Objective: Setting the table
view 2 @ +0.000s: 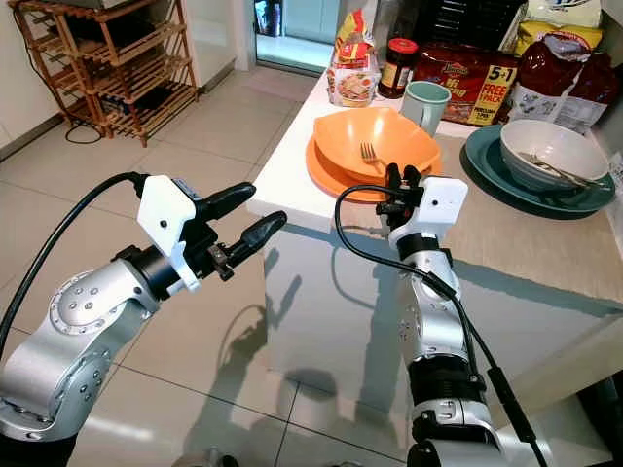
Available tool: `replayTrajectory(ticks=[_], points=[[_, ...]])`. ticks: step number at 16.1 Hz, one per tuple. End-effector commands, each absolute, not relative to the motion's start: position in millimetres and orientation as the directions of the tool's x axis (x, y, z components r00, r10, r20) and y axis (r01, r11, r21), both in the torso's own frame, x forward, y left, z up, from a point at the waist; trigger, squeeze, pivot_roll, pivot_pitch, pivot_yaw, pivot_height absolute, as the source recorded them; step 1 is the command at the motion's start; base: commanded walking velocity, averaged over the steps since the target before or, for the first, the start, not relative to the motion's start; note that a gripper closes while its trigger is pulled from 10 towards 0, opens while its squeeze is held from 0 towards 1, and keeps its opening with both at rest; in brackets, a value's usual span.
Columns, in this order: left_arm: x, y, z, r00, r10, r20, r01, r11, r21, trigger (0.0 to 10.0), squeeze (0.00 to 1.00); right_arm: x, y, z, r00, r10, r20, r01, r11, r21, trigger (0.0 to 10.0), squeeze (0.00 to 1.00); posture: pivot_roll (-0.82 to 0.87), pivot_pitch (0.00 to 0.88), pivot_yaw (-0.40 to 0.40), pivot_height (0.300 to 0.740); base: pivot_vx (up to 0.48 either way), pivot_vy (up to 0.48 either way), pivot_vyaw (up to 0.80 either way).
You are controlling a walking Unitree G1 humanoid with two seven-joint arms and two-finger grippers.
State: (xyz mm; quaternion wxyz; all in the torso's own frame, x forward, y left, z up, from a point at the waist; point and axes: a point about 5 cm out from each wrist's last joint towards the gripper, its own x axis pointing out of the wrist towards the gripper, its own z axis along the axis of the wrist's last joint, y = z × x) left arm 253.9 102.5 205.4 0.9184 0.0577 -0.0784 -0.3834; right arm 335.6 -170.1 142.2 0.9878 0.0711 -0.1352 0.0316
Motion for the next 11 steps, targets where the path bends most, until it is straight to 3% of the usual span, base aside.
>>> replayTrajectory(ticks=[1,6,9,11], points=[[251.9,99.9,211.5,0.673,-0.731,0.113,0.709,0.681,0.186,10.0,0.0,337.7,-173.2,147.3,0.955,0.038,0.293,-0.081,0.988,0.135,0.0,0.0,0.19,0.017,-0.039,0.74,0.0,0.0,0.0],[254.4,102.6,213.5,0.691,-0.712,0.124,0.686,0.701,0.197,10.0,0.0,335.1,-169.7,162.7,0.923,0.055,0.38,-0.104,0.988,0.111,0.0,0.0,0.2,0.001,-0.037,0.74,0.0,0.0,0.0],[267.3,110.2,228.1,0.75,-0.63,0.203,0.608,0.777,0.164,10.0,0.0,314.2,-156.2,205.2,0.79,0.161,0.591,-0.141,0.987,-0.08,0.0,0.0,0.19,0.0,-0.032,0.74,0.0,0.0,0.0],[271.5,111.5,235.1,0.758,-0.605,0.242,0.592,0.795,0.132,10.0,0.0,304.6,-149.4,210.9,0.749,0.217,0.626,-0.145,0.976,-0.165,0.0,0.0,0.19,0.0,-0.025,0.74,0.0,0.0,0.0]])
